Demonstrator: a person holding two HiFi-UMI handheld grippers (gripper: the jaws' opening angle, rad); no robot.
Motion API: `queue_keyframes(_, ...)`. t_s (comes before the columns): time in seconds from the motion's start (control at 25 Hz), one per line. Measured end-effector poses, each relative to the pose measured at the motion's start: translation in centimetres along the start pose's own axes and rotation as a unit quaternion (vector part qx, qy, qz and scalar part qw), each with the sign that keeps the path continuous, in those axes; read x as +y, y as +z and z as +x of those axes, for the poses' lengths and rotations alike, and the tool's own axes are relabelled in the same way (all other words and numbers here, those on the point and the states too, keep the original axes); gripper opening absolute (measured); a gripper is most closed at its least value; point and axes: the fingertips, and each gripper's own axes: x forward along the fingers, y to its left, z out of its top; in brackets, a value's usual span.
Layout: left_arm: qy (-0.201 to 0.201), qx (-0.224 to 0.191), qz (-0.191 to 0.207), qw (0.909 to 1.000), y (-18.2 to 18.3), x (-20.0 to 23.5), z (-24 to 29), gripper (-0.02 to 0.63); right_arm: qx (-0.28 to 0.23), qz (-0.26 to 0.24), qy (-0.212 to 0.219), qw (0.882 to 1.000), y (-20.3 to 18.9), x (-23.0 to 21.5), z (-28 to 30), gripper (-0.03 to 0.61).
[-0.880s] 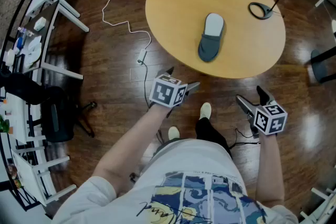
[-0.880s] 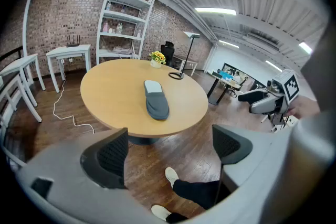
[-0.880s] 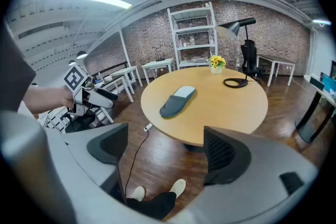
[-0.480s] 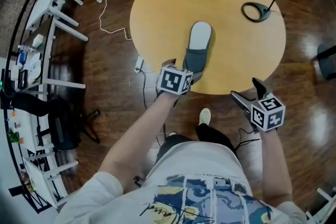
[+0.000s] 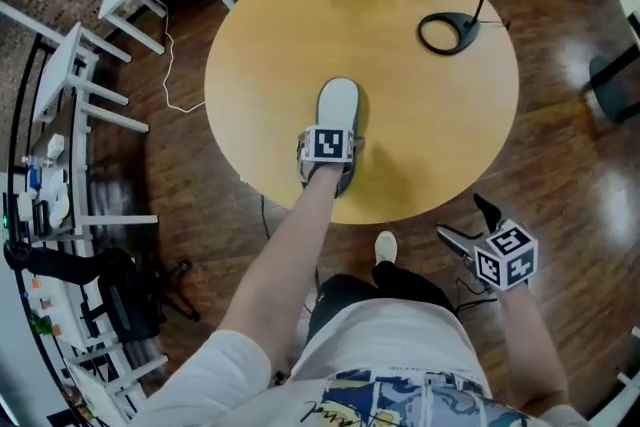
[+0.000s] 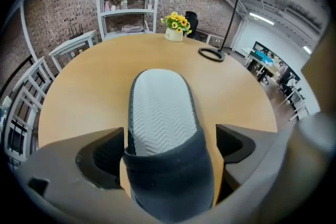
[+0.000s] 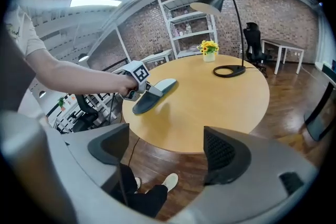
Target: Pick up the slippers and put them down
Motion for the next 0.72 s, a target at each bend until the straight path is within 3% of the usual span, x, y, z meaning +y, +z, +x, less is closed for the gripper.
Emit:
queue_keyframes(0.12, 0.018, 0.038, -0.003, 0.9991, -0.4, -0.4, 3.1, 0.546, 0.006, 0.014, -0.004, 1.000, -0.9, -2.7, -0.4, 0.448)
queue_keyframes(0.2, 0.009, 0.041, -0.007, 0.9991, -0.3, -2.0, 4.0, 0.552, 0.011, 0.019, -0.005, 1.000, -1.8, -4.2, -1.0, 0.444)
queue_keyframes(0.28, -0.006, 0.046, -0.017, 0.9988, -0.1, -3.6, 3.4, 0.490, 0.013, 0.019, -0.005, 1.000, -1.8, -5.1, -2.0, 0.440)
queue_keyframes(0.52, -0.028, 0.032, -0.038, 0.9984, -1.0, -4.1, 0.3, 0.482, 0.012, -0.011, 0.022, 1.000, -0.6, -3.7, -1.2, 0.440)
queue_keyframes(0.72, -0.031, -0.021, -0.037, 0.9986, -3.1, -1.3, -5.5, 0.480, 0.016, -0.056, 0.047, 0.997, -0.9, 1.3, 0.6, 0.440)
